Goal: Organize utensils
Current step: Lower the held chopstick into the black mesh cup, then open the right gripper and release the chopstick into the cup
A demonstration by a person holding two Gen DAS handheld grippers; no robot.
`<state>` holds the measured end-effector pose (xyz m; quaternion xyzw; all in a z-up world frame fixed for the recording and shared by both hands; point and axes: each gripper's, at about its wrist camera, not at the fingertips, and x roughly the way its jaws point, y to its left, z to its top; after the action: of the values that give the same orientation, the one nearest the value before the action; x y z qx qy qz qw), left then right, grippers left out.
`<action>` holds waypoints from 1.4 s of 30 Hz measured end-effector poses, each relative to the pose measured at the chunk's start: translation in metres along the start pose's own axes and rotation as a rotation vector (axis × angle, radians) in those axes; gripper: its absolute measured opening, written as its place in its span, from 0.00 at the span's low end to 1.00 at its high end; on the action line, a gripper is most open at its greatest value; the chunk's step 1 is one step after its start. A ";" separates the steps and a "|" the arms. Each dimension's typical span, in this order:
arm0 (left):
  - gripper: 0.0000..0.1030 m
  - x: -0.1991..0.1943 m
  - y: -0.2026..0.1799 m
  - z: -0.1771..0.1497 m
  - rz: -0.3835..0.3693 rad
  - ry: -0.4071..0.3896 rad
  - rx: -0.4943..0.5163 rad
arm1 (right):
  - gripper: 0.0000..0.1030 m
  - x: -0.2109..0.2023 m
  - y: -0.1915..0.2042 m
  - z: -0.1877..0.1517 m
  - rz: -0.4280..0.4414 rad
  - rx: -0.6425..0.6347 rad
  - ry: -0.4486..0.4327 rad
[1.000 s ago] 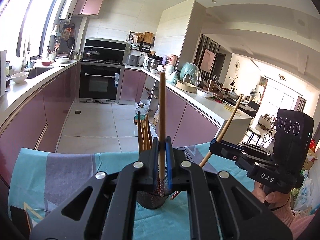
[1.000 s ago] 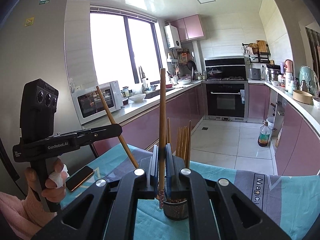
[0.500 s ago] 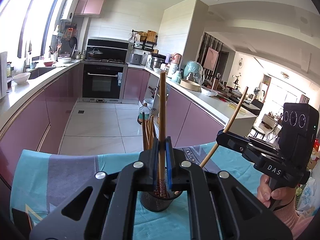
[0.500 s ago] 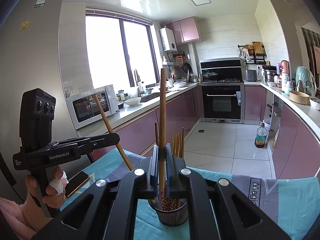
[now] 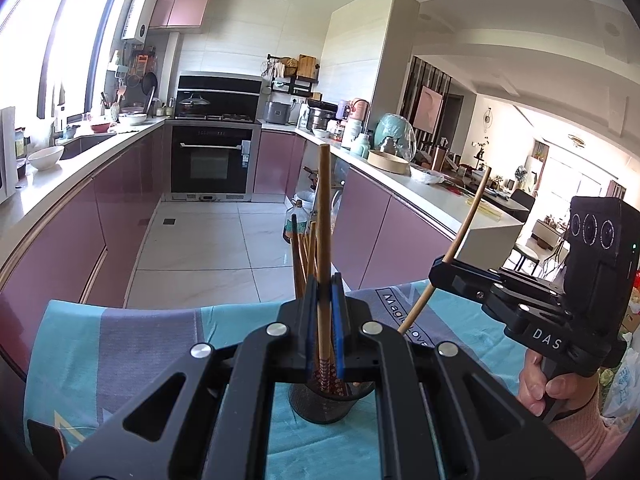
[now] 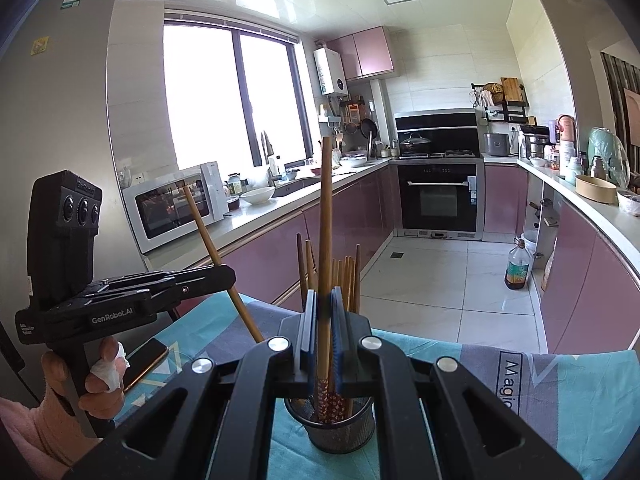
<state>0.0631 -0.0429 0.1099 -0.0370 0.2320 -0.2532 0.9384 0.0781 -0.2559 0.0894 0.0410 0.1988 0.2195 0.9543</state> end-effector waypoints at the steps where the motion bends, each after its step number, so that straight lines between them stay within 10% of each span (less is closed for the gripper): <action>1: 0.07 0.001 0.000 0.002 0.006 0.003 0.004 | 0.05 0.001 -0.001 -0.001 -0.003 0.000 0.002; 42: 0.07 0.034 0.003 0.002 0.018 0.106 0.019 | 0.05 0.035 -0.004 -0.016 -0.047 0.010 0.075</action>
<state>0.0913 -0.0568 0.0971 -0.0128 0.2792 -0.2486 0.9274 0.1021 -0.2448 0.0615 0.0330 0.2366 0.1975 0.9507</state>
